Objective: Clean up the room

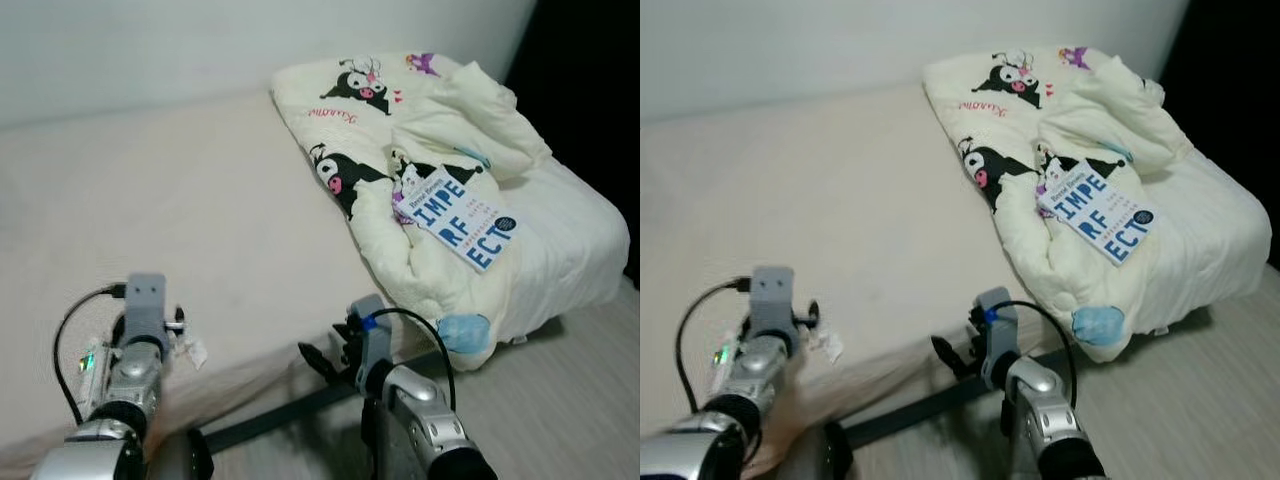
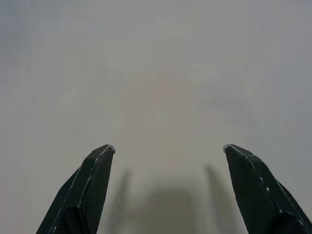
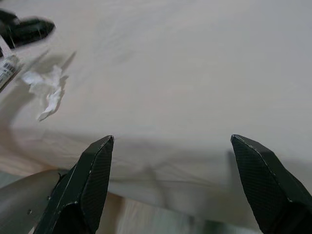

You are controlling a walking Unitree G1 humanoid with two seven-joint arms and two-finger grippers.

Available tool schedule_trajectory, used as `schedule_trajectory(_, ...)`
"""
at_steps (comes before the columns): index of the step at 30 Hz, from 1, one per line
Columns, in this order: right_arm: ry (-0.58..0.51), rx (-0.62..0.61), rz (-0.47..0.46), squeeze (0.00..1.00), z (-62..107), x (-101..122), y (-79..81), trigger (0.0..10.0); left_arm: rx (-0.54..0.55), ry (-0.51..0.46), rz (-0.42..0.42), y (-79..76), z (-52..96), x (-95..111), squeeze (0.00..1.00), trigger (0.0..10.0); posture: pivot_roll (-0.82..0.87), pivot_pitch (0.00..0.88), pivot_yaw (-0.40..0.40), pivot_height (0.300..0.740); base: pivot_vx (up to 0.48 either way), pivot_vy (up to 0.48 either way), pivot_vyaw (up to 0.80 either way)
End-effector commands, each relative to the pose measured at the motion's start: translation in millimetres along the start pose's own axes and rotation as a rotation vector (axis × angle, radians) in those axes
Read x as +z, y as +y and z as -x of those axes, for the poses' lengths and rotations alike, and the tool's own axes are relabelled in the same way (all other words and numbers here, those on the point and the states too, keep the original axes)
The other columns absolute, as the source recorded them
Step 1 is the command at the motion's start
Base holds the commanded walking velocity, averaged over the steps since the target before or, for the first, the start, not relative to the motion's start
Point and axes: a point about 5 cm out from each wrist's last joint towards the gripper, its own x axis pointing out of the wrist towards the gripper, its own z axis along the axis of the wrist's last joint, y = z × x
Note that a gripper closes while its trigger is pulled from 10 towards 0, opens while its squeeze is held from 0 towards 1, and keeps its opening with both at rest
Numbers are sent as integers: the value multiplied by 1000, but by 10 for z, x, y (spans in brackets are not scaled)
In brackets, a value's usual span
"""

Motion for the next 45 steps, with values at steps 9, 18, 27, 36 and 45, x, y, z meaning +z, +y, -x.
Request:
schedule_trajectory(9,25,-3,-25,0,42,-63,27,10000,133,91,-106,488,90,-274,0,10000,-155,154,-11,445,0,0,0)
schedule_trajectory(18,19,-28,-32,0,83,-46,-38,10000,217,186,-189,837,238,-523,0,10000,-143,156,-26,440,0,0,0)
schedule_trajectory(27,43,-121,2,0,101,-28,-164,10000,149,330,-194,751,358,-777,0,10000,-153,163,-25,440,0,0,0)
schedule_trajectory(36,49,-165,14,0,149,-6,-246,10000,100,418,-169,637,440,-926,0,0,-164,170,-31,440,0,0,0)
schedule_trajectory(45,40,-180,33,0,136,57,-271,10000,101,447,-145,641,464,-964,0,0,-162,171,-37,440,0,0,0)
